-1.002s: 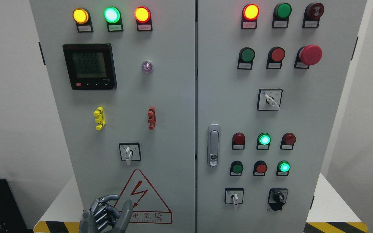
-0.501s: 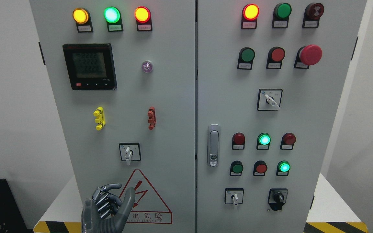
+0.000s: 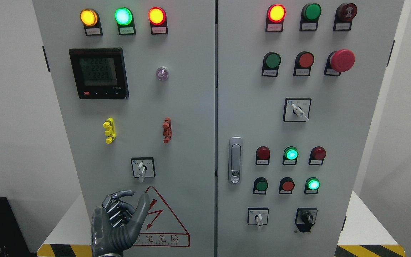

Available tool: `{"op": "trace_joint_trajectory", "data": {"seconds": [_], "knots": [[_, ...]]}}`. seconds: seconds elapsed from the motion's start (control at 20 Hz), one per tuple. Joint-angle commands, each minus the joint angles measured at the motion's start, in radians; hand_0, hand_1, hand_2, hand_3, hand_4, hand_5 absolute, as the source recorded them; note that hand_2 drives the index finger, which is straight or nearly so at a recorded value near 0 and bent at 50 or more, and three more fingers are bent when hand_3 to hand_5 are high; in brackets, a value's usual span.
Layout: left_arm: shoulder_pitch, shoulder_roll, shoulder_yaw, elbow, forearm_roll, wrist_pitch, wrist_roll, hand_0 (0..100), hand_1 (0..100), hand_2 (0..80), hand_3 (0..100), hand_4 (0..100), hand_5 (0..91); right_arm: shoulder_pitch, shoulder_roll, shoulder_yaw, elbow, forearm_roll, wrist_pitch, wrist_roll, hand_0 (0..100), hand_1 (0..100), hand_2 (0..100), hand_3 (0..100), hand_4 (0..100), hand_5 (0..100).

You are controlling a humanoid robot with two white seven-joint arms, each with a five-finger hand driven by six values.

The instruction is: Turn on light switch 1

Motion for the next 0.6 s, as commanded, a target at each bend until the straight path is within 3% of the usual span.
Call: {"op": "trace_joint_trajectory", "data": {"seconds": [0.0, 0.55], "knots": [[-0.039, -0.013, 0.005, 0.006, -0.015, 0.020, 0.001, 12, 71, 45.3, 85, 93, 86.4, 0.000, 0.000, 0.000, 0.000, 0.000, 0.001, -0.001, 31, 0, 0, 0, 0, 0], [-0.066, -0.016, 0.011, 0.018, -0.016, 0.055, -0.001, 11, 71, 46.4, 85, 93, 86.3, -0.001, 0.000, 0.000, 0.000, 0.000, 0.001, -0.001, 31, 0, 0, 0, 0, 0]]}}
